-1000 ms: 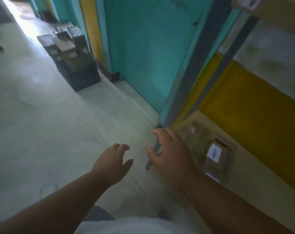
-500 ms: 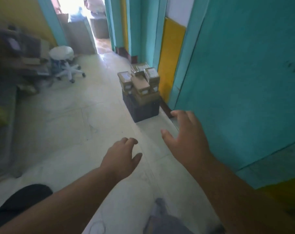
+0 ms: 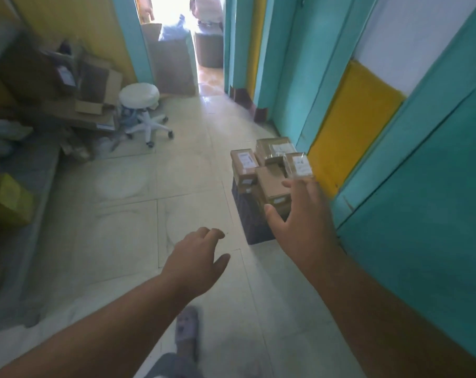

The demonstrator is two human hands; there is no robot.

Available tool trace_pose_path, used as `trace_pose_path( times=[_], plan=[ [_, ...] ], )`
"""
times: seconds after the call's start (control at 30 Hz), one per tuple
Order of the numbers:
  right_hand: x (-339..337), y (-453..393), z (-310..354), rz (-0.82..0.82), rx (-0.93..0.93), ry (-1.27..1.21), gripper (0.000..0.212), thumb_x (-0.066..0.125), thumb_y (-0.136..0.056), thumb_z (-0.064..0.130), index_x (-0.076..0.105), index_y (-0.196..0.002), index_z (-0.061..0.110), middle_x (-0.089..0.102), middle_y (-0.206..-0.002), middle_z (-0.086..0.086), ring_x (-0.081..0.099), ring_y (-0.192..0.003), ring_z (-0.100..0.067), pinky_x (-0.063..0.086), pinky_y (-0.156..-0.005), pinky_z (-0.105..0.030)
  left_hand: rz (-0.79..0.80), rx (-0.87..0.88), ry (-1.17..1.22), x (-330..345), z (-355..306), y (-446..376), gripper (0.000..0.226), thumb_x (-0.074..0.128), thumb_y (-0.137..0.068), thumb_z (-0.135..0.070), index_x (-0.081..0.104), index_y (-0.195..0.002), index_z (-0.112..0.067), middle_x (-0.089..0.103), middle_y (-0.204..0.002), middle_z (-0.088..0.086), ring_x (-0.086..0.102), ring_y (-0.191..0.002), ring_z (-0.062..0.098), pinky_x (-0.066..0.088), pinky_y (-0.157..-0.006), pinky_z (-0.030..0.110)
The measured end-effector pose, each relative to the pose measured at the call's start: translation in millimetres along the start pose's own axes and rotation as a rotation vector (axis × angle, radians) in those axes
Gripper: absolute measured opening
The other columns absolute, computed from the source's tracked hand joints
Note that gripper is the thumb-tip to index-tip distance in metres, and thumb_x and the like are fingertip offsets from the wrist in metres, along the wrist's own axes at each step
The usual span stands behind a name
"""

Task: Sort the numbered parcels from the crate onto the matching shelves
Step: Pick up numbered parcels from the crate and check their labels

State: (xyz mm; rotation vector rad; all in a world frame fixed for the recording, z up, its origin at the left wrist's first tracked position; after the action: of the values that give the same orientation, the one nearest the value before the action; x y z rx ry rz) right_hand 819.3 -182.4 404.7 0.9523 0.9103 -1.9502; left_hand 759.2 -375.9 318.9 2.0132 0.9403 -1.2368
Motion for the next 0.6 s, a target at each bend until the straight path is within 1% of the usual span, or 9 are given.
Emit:
trace_pose_path(
  times=[0.1, 0.2, 0.27, 0.33, 0.43, 0.5, 0.6],
  plan=[
    [45, -62, -9, -0.019, 0.074, 0.028, 0.049, 0.068, -0.090, 0.040, 0.053, -0.132, 0.020, 0.052, -0.131, -0.003, 0.049, -0.121, -0.019, 0.049, -0.097, -0.031, 0.042, 0.056, 0.007, -3, 28, -91, 0.047, 0.052, -0.094, -0.050, 0.046, -0.136, -0.029, 0.056, -0.130, -0.004, 0.054, -0.114, 0.019, 0.049, -0.095, 0.035],
    [70, -116, -17, -0.054, 0.160, 0.050, 0.047, 0.068, -0.089, 0.040, 0.055, -0.129, 0.019, 0.054, -0.127, -0.002, 0.052, -0.115, -0.017, 0.054, -0.091, -0.030, 0.091, 0.146, 0.000, -14, 39, -179, 0.046, 0.053, -0.094, -0.049, 0.046, -0.135, -0.031, 0.056, -0.131, -0.005, 0.054, -0.115, 0.018, 0.051, -0.095, 0.034],
    [73, -146, -23, -0.071, 0.209, 0.078, 0.045, 0.068, -0.089, 0.040, 0.056, -0.128, 0.021, 0.055, -0.126, -0.001, 0.052, -0.112, -0.015, 0.054, -0.088, -0.027, 0.157, 0.203, -0.020, -24, 35, -231, 0.042, 0.053, -0.095, -0.047, 0.047, -0.133, -0.032, 0.058, -0.129, -0.006, 0.055, -0.112, 0.017, 0.052, -0.092, 0.031],
    [74, -174, -31, -0.084, 0.253, 0.118, 0.044, 0.066, -0.089, 0.041, 0.056, -0.127, 0.022, 0.054, -0.126, -0.001, 0.052, -0.109, -0.014, 0.056, -0.084, -0.028, 0.198, 0.266, -0.046, -32, 29, -279, 0.037, 0.055, -0.095, -0.046, 0.050, -0.129, -0.032, 0.059, -0.127, -0.008, 0.056, -0.109, 0.014, 0.051, -0.088, 0.028],
    [79, -215, -50, -0.136, 0.311, 0.154, 0.046, 0.072, -0.087, 0.037, 0.058, -0.125, 0.015, 0.059, -0.122, -0.006, 0.056, -0.105, -0.018, 0.058, -0.079, -0.031, 0.248, 0.336, -0.053, -32, 17, -347, 0.037, 0.056, -0.095, -0.041, 0.052, -0.130, -0.031, 0.059, -0.127, -0.008, 0.055, -0.108, 0.012, 0.048, -0.084, 0.025],
    [91, -239, -65, -0.150, 0.337, 0.173, 0.047, 0.074, -0.086, 0.034, 0.058, -0.124, 0.012, 0.060, -0.120, -0.009, 0.058, -0.104, -0.021, 0.057, -0.077, -0.030, 0.288, 0.347, -0.043, -24, 11, -387, 0.035, 0.056, -0.096, -0.036, 0.053, -0.130, -0.030, 0.059, -0.129, -0.007, 0.053, -0.108, 0.011, 0.046, -0.083, 0.023],
    [115, -284, -88, -0.120, 0.352, 0.171, 0.048, 0.074, -0.086, 0.032, 0.058, -0.125, 0.010, 0.061, -0.120, -0.012, 0.059, -0.104, -0.024, 0.057, -0.077, -0.033, 0.340, 0.355, -0.044, -11, 15, -441, 0.033, 0.057, -0.095, -0.037, 0.054, -0.128, -0.030, 0.060, -0.127, -0.006, 0.056, -0.110, 0.013, 0.050, -0.084, 0.025]
  ],
)
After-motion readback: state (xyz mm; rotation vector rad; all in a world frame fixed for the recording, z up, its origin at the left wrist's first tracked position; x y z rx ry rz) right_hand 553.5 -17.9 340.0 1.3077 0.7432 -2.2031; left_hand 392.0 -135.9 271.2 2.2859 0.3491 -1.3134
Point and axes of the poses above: each hand's wrist, its own y-axis away from the middle knuckle, its own x-axis out of the palm, z = x × y, the point moved 2 cm from there along -y, towards the middle knuckle
